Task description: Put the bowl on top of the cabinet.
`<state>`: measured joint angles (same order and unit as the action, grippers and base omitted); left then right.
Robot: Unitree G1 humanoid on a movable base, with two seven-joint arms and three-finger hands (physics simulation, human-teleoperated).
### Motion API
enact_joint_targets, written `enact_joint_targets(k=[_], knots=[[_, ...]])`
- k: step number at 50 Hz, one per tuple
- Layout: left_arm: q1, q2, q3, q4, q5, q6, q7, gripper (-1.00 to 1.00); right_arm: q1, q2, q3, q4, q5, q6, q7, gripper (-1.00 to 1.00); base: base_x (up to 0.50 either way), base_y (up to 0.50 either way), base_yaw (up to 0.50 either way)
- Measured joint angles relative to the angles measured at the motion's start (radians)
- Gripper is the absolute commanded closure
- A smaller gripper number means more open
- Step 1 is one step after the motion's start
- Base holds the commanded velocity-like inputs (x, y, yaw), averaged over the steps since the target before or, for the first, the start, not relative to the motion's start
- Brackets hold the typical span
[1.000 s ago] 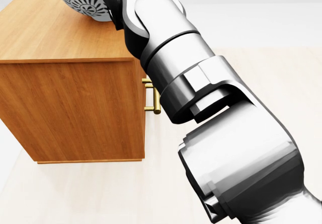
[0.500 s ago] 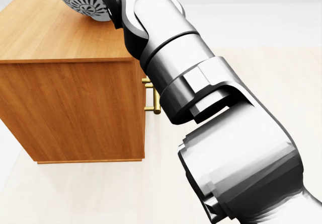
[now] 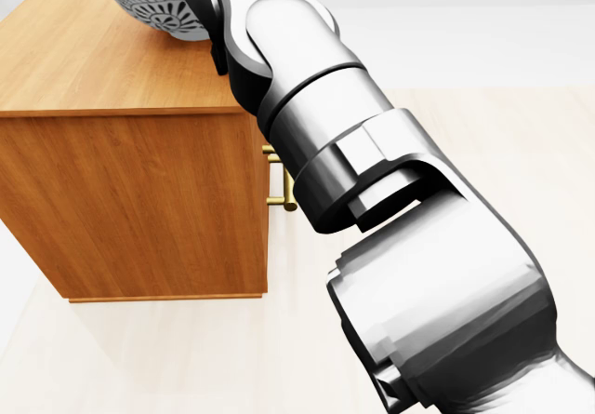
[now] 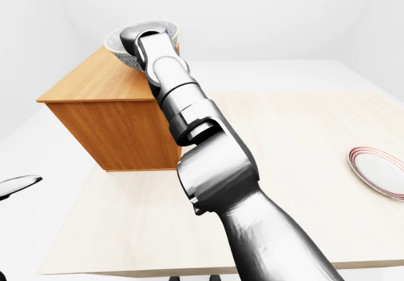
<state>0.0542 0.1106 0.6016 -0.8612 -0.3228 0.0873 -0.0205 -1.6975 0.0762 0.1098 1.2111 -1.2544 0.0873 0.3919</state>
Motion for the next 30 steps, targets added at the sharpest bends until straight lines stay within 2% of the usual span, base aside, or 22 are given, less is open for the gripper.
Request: enact_joint_targets(k=[3, 5, 8, 9, 12, 30], knots=[[0.0, 0.0, 0.0, 0.0, 0.0, 0.0, 0.0, -1.0, 0.0, 0.0, -0.001, 0.0, 0.0, 0.0, -0.001, -0.22, 0.0, 0.0, 0.0], [0.0, 0.0, 0.0, 0.0, 0.0, 0.0, 0.0, -1.0, -0.001, 0.0, -0.001, 0.0, -0.001, 0.0, -0.003, -0.44, 0.0, 0.0, 0.0], [0.0, 0.001, 0.0, 0.0, -0.001, 0.0, 0.0, -1.0, -0.005, 0.0, -0.002, -0.004, -0.005, 0.0, -0.012, -0.47, 0.0, 0.0, 0.0], [0.0, 0.001, 0.0, -0.001, -0.001, 0.0, 0.0, -1.0, -0.005, 0.0, -0.002, -0.005, -0.006, 0.0, -0.014, -0.56, 0.0, 0.0, 0.0], [0.0, 0.001, 0.001, -0.001, -0.002, 0.0, 0.0, -1.0, -0.009, 0.0, -0.002, -0.007, -0.008, 0.0, -0.022, -1.0, 0.0, 0.0, 0.0], [0.003, -0.003, -0.004, -0.001, 0.003, 0.0, -0.001, -1.0, -0.027, -0.004, -0.011, 0.003, 0.026, 0.0, -0.098, -1.0, 0.0, 0.0, 0.0]])
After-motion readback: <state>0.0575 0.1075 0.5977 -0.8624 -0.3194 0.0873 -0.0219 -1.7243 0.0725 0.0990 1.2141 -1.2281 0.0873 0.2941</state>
